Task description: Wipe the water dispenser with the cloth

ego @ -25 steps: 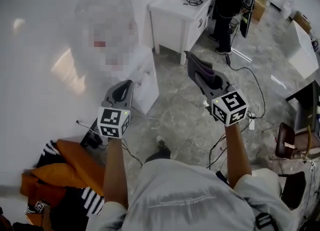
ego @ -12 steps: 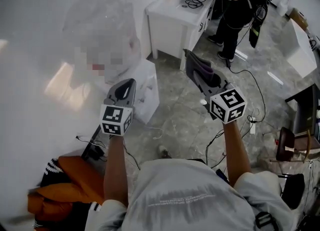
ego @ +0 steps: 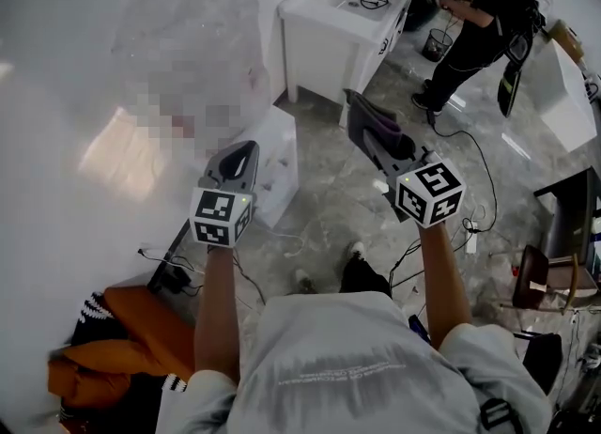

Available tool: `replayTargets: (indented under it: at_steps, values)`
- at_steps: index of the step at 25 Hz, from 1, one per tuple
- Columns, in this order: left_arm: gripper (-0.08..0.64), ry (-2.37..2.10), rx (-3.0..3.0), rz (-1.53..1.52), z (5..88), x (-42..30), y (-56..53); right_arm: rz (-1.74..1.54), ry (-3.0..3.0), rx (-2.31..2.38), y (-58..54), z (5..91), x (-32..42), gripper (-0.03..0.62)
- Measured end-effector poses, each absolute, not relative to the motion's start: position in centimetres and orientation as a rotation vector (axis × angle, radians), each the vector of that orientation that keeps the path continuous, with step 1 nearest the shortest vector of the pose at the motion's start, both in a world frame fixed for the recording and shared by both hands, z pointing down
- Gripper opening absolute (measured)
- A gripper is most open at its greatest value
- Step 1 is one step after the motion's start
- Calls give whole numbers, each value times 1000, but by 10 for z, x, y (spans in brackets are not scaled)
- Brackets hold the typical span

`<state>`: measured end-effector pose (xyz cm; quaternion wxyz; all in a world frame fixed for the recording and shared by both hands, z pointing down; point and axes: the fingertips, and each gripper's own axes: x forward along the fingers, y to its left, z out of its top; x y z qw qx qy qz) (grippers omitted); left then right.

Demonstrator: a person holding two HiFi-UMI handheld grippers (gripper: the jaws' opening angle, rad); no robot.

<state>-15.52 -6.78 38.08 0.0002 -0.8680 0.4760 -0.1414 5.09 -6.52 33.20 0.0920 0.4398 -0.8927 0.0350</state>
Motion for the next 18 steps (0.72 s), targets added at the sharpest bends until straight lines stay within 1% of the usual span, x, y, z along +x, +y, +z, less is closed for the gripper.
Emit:
replayTargets:
  at_steps: [7,13,18]
  values:
    - [17,1630,-2703,-484,399,-158,-94,147,-2682,1202,-112,349,42,60]
    - [17,1762,-2595,-536,399,-165,-135,153,-2706,970,-192,371,23,60]
    - [17,2008,-2516,-490,404,-170,-155,135,-2739,759,-261,385,1,60]
